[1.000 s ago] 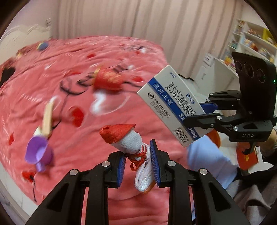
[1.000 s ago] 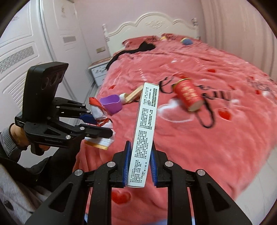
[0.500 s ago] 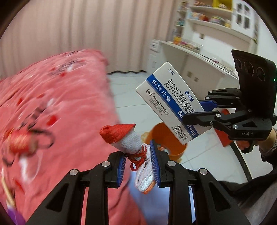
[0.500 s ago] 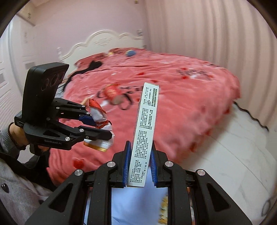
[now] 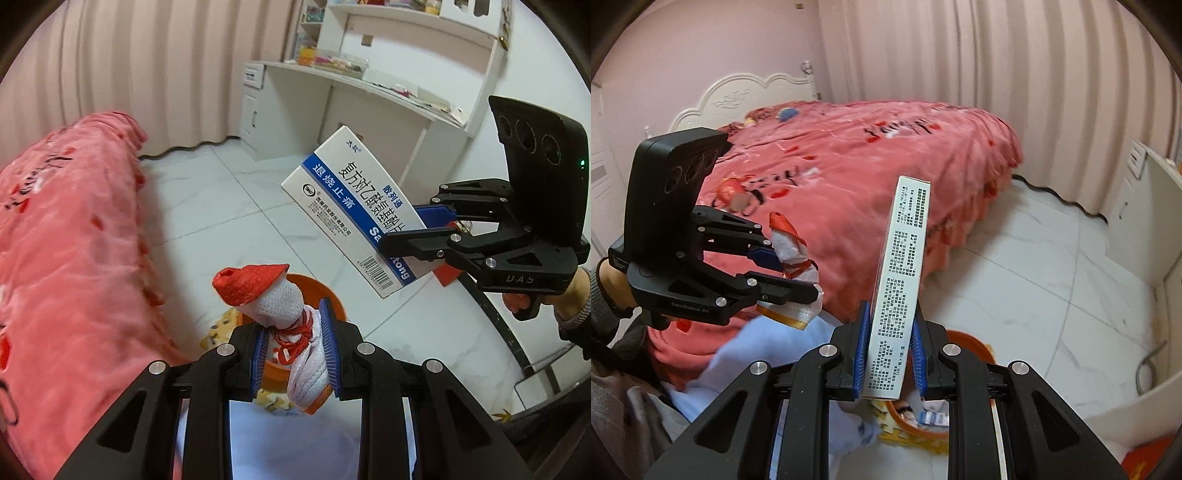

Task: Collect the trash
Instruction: 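Carry the sock and medicine box with both tools over the orange bin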

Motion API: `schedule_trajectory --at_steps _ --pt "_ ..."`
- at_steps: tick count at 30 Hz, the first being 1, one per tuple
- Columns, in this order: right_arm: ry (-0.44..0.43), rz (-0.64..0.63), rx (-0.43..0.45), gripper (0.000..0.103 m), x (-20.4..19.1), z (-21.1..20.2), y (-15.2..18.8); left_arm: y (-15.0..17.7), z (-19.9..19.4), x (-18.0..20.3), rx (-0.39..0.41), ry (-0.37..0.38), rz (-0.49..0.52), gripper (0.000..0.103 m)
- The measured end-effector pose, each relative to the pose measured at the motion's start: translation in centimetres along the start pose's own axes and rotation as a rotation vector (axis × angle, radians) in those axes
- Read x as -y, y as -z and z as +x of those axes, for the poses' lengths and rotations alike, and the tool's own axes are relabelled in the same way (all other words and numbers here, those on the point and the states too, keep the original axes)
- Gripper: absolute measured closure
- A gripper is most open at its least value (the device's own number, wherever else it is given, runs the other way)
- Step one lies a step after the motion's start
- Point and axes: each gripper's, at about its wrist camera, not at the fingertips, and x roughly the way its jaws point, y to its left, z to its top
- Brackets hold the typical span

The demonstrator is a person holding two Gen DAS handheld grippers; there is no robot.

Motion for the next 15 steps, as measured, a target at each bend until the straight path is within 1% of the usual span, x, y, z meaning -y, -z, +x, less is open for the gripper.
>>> schedule_trajectory --at_steps 8,15 --pt "0.020 0.083 -0.043 0.082 5.2 1.8 2.4 -1.5 5.4 0.6 -0.070 0.052 0.005 0.074" --pt "0.015 0.122 -0.069 0.082 8.0 4.1 3.4 -2.4 8.7 0.1 -0.108 0.068 -0.006 0.074"
